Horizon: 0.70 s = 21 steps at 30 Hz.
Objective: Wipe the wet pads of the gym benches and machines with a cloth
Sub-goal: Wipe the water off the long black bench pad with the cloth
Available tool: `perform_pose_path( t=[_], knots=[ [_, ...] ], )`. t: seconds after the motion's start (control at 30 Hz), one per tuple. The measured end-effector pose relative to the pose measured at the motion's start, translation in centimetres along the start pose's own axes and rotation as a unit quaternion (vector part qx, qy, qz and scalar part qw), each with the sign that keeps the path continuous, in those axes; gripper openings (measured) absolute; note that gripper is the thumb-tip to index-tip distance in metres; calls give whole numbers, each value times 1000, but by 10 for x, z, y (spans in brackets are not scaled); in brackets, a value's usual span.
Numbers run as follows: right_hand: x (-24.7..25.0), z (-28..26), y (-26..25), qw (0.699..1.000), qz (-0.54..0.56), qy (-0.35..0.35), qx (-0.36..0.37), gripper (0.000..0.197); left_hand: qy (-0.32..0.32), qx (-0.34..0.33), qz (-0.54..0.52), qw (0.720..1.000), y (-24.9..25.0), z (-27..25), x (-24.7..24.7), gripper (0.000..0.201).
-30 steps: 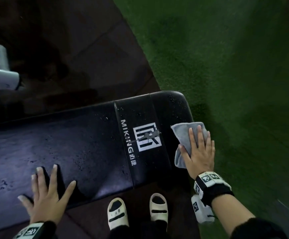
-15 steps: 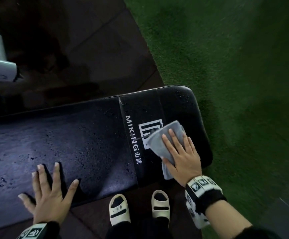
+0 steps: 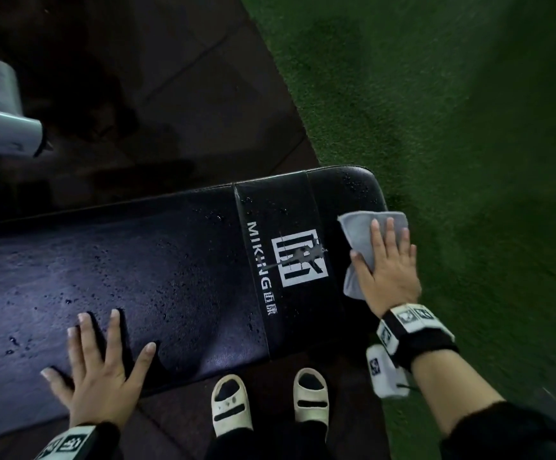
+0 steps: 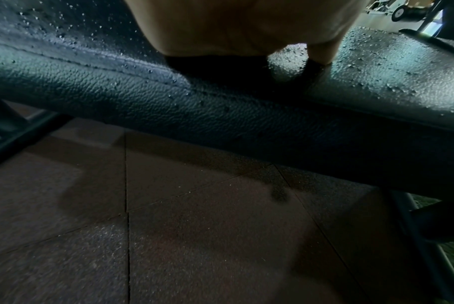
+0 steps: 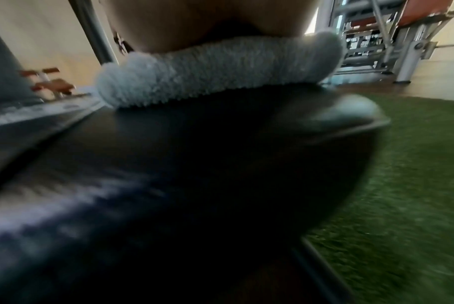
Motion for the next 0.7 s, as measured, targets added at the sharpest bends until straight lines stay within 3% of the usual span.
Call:
perform_pose_path(
  t=[0.17,0.3,0.4,0.53,0.63,0.7],
  knots=[
    [-14,-47,-73,980,-21,3,199,64,-1,2,0,1000,-1,0,-1,82],
    [-32,-97,-34,967,-20,-23,254,71,6,-3,1,1000,0,0,0,81],
    [-32,-99,13,977,-22,-43,205,67,8,-6,-2,1000,-1,1,1,82],
    [-13,-52,52,997,43,-11,60,69,16,-13,0,1000,-1,2,0,82],
    [-4,-14,35,998,54,-2,11,70,30,-19,8,999,-3,3,-1,83],
    [-2,-4,12,1000,20,14,18,70,36,-16,15,999,-6,3,-2,82]
  ],
)
Point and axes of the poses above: each hand's wrist, its own z-axis towards the middle knuckle, its own x-axis out of the back of the hand, y = z × x, the point moved 10 cm from there along z, towards the middle knuckle, and after that the axes turned 3 degrees about -y, right-handed, at the moved point
